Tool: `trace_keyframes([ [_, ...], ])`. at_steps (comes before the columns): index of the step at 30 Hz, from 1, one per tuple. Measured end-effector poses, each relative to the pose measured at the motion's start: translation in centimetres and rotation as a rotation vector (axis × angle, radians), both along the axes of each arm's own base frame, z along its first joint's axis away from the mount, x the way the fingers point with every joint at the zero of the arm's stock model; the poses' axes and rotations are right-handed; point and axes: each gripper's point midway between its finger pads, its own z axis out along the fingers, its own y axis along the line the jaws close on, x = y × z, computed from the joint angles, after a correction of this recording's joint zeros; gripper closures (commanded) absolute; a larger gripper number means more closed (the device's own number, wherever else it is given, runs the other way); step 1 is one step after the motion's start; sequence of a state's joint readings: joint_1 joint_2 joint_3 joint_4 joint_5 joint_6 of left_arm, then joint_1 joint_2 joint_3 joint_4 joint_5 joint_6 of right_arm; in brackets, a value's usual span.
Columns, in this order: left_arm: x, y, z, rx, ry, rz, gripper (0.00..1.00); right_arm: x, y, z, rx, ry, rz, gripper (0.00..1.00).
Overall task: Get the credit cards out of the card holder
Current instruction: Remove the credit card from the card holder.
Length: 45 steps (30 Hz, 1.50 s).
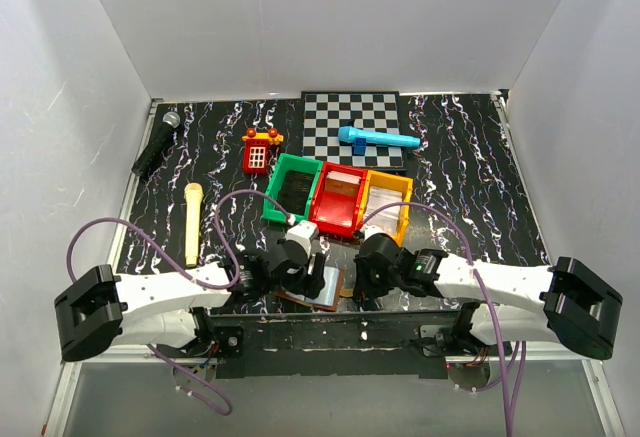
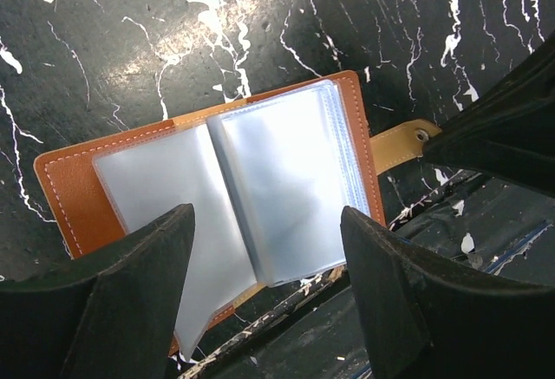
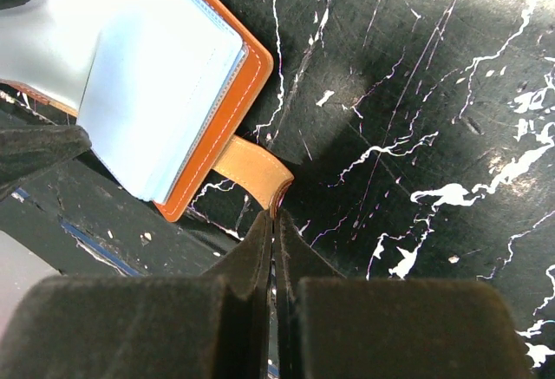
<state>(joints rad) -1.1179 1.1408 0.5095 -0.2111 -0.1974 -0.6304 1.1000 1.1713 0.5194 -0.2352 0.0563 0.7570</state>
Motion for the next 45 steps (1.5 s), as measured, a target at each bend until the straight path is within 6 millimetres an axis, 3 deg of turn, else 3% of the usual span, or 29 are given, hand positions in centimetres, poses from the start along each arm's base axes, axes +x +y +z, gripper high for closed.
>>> trace_keyframes([
  [11,-0.3,-1.6,2.1,0.034,-0.081,-0.014,0.31,0.0,-0.1,-0.2,-0.006,0.008,0.000,0.99],
  [16,-0.9,-2.5,0.8,0.122,-0.083,-0.039,0.34,0.0,-0.1,-0.3,-0.009,0.012,-0.002,0.99],
  [23,-1.1,-1.4,-1.0,0.224,-0.073,-0.015,0.36,0.0,-0.1,-0.3,-0.010,0.013,-0.002,0.99],
  [38,-1.2,-1.7,-0.4,0.194,-0.068,0.004,0.32,0.0,-0.1,-0.3,-0.007,0.014,-0.001,0.99],
  [45,-1.8,-1.9,-1.6,0.223,-0.049,-0.016,0.35,0.0,-0.1,-0.3,-0.006,0.014,-0.001,0.99],
])
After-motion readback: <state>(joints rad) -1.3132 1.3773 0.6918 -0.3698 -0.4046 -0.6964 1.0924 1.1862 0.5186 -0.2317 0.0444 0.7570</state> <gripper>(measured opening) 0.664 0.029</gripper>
